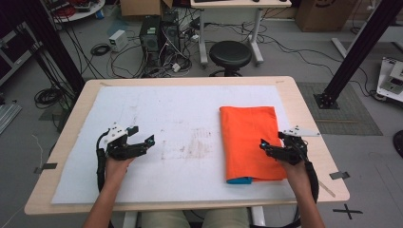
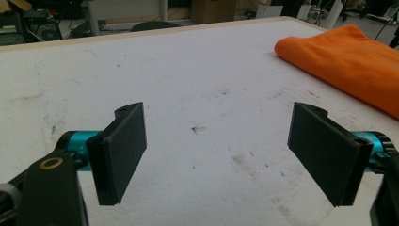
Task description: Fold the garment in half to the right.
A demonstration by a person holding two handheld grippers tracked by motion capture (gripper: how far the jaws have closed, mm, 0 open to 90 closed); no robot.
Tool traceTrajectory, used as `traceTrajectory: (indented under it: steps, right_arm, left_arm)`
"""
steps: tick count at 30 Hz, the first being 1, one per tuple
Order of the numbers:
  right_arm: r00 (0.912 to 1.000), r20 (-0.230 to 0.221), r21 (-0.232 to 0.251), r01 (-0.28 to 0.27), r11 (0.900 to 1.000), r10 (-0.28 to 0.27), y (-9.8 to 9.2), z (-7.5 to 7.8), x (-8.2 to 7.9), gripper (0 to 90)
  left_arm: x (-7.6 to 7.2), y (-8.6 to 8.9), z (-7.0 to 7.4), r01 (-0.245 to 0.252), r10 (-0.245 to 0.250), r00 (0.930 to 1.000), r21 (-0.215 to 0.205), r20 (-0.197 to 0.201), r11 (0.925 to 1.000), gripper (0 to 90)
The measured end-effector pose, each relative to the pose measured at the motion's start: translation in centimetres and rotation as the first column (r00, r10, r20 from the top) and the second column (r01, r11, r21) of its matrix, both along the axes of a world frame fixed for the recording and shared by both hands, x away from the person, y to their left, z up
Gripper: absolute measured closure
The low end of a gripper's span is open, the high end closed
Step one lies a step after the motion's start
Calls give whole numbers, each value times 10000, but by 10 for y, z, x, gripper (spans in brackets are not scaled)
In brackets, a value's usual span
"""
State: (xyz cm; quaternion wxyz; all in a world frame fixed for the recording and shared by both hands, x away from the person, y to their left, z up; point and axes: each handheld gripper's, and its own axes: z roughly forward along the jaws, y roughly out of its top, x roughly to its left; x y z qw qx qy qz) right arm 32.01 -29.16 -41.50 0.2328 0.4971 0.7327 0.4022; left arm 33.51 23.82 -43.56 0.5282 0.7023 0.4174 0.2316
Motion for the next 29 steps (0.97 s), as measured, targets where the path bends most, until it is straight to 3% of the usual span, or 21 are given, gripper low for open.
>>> traceTrajectory:
  steps: [6, 10, 29]
  right_arm:
    - [9953, 958, 152, -134, 9998, 118, -2, 6, -14, 216]
    - [9913, 1313, 296, -140, 9995, 100, -3, 9, -17, 215]
    - [9878, 1542, 273, -274, 9993, 229, 0, 12, -21, 215]
  left_arm:
    - [-5, 2, 0, 22, -22, 10000, -22, 76, 10000, 201]
    - [-7, 4, 0, 5, -5, 10000, -99, 53, 10000, 201]
    - [-6, 7, -1, -147, 148, 9999, -182, 66, 9997, 201]
